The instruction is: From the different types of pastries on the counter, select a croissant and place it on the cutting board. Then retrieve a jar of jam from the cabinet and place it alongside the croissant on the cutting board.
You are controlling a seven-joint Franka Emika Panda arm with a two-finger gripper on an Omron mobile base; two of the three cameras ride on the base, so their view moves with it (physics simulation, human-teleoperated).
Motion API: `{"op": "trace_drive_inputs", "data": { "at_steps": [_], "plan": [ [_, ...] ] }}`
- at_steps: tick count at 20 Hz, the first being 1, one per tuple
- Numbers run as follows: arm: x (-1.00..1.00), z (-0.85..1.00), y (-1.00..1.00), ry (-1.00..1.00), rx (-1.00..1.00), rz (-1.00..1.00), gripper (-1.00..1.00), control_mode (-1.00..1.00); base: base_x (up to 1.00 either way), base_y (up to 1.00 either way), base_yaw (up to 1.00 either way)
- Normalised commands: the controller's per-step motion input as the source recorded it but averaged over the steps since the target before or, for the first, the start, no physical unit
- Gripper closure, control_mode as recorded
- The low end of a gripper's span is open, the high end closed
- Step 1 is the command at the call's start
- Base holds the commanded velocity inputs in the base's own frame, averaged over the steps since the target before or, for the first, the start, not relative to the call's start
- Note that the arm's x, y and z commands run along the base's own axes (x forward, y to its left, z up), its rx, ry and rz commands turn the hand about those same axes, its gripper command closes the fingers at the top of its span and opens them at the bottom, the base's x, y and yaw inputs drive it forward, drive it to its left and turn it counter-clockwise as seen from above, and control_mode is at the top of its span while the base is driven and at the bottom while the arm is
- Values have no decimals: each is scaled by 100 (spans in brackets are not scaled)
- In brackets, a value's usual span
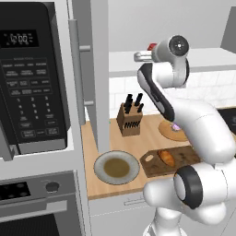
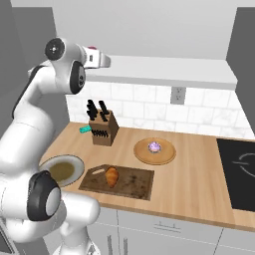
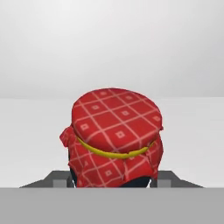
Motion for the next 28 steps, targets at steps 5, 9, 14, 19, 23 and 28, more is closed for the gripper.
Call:
{"op": "trace_drive_inputs", "data": {
  "at_steps": [5, 9, 14, 19, 23, 28],
  "plan": [
    [-61, 0, -3, 0, 0, -2, 100, -100, 0, 0, 0],
    [-64, 0, -4, 0, 0, -3, 100, -100, 0, 0, 0],
    [-75, -2, -3, 0, 0, -2, 100, -100, 0, 0, 0],
    [-97, -19, 0, 0, 0, 0, 100, -100, 0, 0, 0],
    [-100, -27, 0, 0, 0, 0, 100, -100, 0, 0, 0],
    [-100, -20, -2, 0, 0, 0, 100, -100, 0, 0, 0]
  ]
}}
